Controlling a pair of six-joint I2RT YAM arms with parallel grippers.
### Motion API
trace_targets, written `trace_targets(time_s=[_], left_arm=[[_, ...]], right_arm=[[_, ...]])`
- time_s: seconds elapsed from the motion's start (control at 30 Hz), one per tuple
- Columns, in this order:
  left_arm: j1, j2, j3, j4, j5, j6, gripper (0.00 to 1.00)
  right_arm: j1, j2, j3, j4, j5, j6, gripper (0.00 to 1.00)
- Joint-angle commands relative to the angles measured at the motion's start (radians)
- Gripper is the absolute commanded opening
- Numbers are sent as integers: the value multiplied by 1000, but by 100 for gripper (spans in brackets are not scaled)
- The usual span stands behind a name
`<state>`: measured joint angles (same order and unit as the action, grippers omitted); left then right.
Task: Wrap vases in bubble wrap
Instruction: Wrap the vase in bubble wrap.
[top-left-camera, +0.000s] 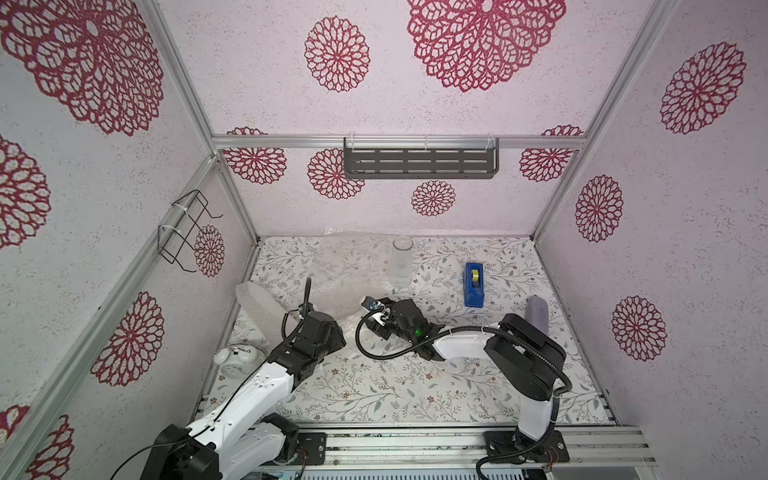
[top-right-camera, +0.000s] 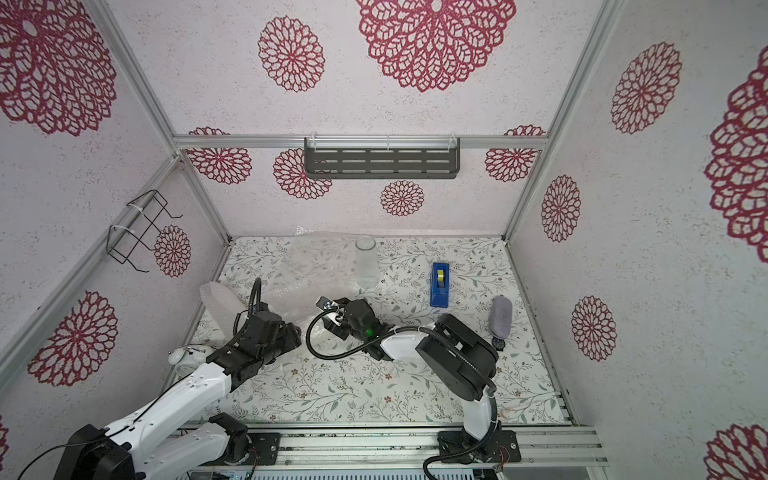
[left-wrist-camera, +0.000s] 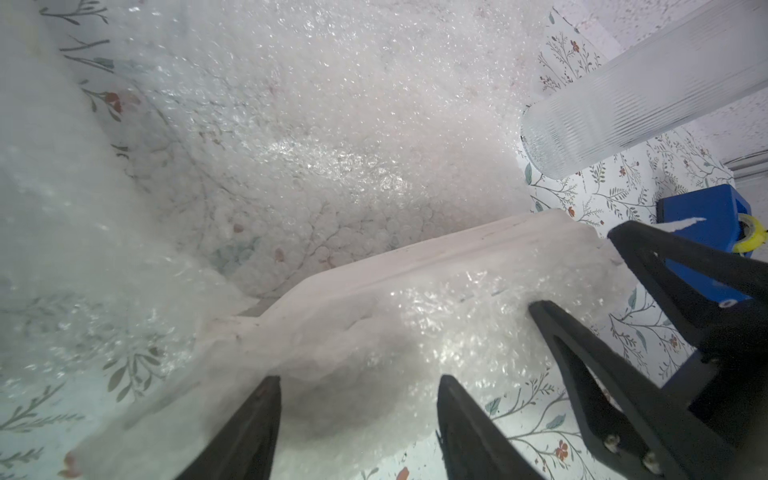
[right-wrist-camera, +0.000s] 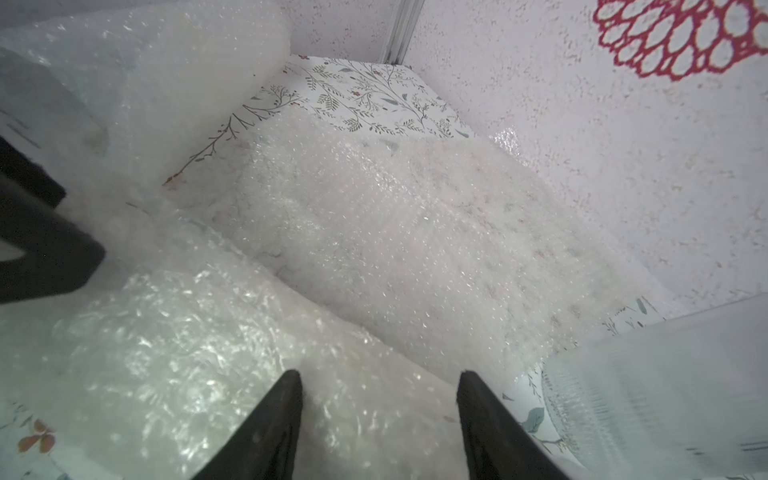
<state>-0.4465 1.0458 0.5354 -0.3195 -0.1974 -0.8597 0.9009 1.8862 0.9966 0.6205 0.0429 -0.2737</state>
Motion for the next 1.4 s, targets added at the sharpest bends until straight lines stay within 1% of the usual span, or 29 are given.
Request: trace_targets(time_s=[0.0,0.13,0.23,0.37,0.43,0.57,0.7,0.77,0.87,1.07,1.23,1.37], left_arm=[[15,22,22,-3,-21,15,63],[29,41,23,5,-18,18,63],[35,54,25,9,-16,19,63],[44,68,23,18,-15,23,63],[47,79,22,20,-13,25,63],[50,105,22,27,-7,30,62],[58,138,30,42,11,48,63],[63,163,37,57,33,61,62],[63,196,48,78,93,78,61],[52,210,41,130,191,85,59],[13,215,58,117,190,88,58],[9,187,53,66,116,76,59]], right_arm=[[-25,-55,38,-184,-7,133,65],[-44,-50,145,-402,1,259,68],[-63,-10,219,-514,-46,330,69],[-72,16,258,-595,-62,389,66],[-71,13,261,-616,-92,413,65],[-74,24,256,-631,-140,448,67],[-74,46,258,-619,-211,462,65],[-74,53,263,-617,-246,468,63],[-74,40,245,-613,-263,477,57],[-73,-55,125,-571,-259,513,50],[-63,-155,12,-539,-221,554,48],[-62,-162,-6,-526,-209,564,49]])
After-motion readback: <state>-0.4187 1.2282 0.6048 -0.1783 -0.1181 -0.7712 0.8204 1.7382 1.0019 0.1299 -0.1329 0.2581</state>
